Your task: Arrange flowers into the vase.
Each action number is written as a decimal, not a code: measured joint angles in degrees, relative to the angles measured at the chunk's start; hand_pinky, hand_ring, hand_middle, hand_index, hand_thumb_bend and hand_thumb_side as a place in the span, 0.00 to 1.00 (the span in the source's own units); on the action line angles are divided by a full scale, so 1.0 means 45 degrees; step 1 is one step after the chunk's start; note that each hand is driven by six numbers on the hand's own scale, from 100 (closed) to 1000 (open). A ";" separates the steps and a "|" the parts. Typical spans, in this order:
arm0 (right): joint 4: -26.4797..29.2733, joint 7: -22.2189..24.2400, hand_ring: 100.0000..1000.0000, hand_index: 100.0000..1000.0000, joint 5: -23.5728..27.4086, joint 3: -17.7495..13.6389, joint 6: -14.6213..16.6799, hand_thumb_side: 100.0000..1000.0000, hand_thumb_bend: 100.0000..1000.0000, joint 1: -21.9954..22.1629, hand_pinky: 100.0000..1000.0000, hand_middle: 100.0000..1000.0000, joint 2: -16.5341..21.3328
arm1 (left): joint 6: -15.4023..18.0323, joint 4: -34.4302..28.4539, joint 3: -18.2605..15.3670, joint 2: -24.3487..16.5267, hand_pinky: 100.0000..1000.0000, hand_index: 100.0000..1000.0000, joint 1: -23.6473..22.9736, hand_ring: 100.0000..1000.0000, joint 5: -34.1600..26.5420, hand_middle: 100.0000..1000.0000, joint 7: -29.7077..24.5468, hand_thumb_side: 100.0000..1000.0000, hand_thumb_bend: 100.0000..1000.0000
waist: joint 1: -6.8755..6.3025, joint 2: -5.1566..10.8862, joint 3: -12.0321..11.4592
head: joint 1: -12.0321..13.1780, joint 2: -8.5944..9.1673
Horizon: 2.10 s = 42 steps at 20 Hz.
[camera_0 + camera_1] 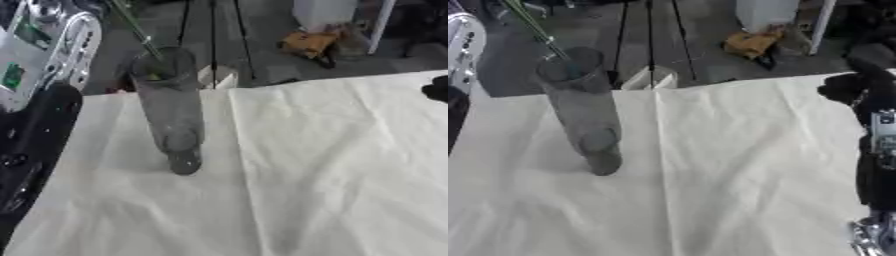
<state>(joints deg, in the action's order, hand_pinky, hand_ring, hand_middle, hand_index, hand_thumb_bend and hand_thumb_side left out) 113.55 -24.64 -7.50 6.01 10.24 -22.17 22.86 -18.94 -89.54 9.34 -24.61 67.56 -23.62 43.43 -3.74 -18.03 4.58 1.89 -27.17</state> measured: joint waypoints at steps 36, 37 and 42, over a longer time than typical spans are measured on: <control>0.0000 -0.0063 0.61 0.81 -0.0006 0.0004 -0.0071 1.00 0.00 -0.0104 0.69 0.57 -0.0200 | -0.0343 0.0472 0.0323 0.0340 0.00 0.00 -0.0301 0.00 0.0309 0.00 -0.0342 0.56 0.23 | 0.0000 -0.0085 0.0008 | -0.0049 0.0197; 0.0000 -0.0077 0.61 0.81 -0.0007 0.0004 -0.0086 1.00 0.00 -0.0102 0.69 0.57 -0.0201 | -0.0378 0.0473 0.0343 0.0340 0.00 0.00 -0.0337 0.00 0.0366 0.00 -0.0376 0.56 0.24 | 0.0000 -0.0085 0.0003 | -0.0051 0.0216; 0.0000 -0.0108 0.61 0.81 -0.0017 -0.0002 -0.0116 1.00 0.00 -0.0090 0.69 0.57 -0.0204 | -0.0550 0.0473 0.0390 0.0336 0.00 0.02 -0.0448 0.00 0.0555 0.00 -0.0549 0.58 0.25 | 0.0000 -0.0085 -0.0002 | -0.0063 0.0222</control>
<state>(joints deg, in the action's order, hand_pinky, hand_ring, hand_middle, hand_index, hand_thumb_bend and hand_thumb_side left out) 113.55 -25.12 -7.57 6.00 9.72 -22.57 21.94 -21.42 -87.41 11.09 -23.10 65.54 -21.12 40.96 -3.74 -18.41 4.57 1.60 -26.18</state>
